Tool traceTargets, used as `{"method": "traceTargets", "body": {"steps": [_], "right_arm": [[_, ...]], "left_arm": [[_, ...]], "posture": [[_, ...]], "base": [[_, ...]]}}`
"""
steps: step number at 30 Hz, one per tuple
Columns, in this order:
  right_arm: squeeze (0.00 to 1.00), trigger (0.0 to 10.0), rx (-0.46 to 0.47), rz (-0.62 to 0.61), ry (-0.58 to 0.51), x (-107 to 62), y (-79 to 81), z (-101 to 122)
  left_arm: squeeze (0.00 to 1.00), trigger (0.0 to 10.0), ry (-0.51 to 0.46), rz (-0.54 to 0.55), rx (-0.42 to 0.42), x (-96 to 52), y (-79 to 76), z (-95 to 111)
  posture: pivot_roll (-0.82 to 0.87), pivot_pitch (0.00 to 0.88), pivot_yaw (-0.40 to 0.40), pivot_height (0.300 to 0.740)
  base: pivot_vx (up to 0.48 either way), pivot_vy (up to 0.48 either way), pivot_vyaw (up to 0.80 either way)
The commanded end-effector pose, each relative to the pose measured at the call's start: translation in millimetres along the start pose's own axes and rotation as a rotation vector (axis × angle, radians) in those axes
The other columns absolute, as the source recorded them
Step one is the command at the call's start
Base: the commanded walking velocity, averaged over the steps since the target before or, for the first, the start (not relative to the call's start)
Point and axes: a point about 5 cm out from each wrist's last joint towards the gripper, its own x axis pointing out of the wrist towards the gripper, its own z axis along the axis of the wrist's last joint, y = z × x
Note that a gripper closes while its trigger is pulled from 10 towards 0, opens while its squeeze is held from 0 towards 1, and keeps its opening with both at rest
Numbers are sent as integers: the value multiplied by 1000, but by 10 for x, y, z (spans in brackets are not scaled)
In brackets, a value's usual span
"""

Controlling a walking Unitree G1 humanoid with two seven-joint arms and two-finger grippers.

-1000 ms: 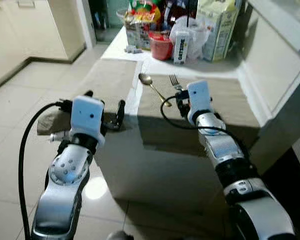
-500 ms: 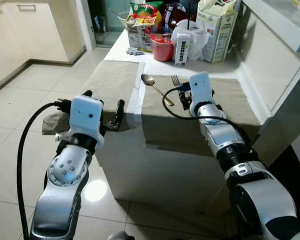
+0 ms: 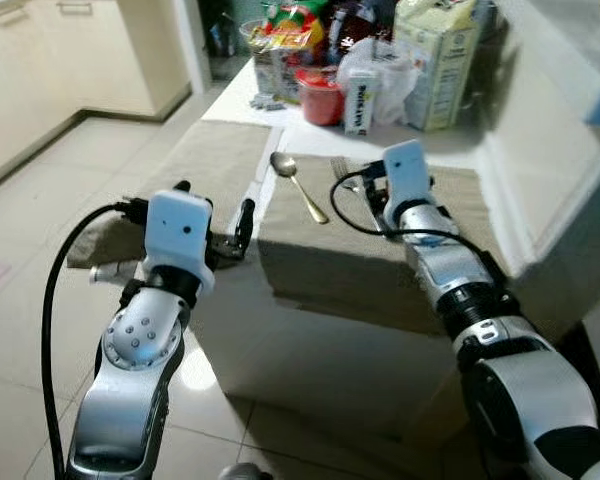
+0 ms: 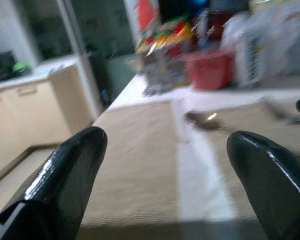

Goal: Setting the table

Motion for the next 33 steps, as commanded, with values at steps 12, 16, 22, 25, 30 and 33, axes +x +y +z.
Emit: {"method": "traceTargets", "body": {"steps": [12,16,22,25,30,33], "right_arm": [[0,10000,25,24,10,0,41,-10],[0,10000,57,46,-8,-3,82,29],[0,10000,148,94,-157,-36,77,296],[0,10000,87,33,-247,-308,-132,269],[0,10000,38,15,-339,-809,-262,173],[0,10000,-11,103,-438,-1186,-287,184]], "left_arm": [[0,10000,-5,-4,-9,31,-33,33],[0,10000,-9,6,-11,37,-26,38],[0,10000,-3,18,-4,25,-26,22],[0,10000,19,60,11,-40,54,-22],[0,10000,67,86,-1,-140,119,-126],[0,10000,99,93,-12,-170,133,-186]], "posture": [[61,33,27,728],[60,34,26,728],[64,26,6,728],[52,29,-2,728],[22,36,-5,728],[-19,40,-6,728]], "base": [[128,60,0],[0,0,0],[0,0,0],[0,0,0],[0,0,0],[0,0,0]]}}
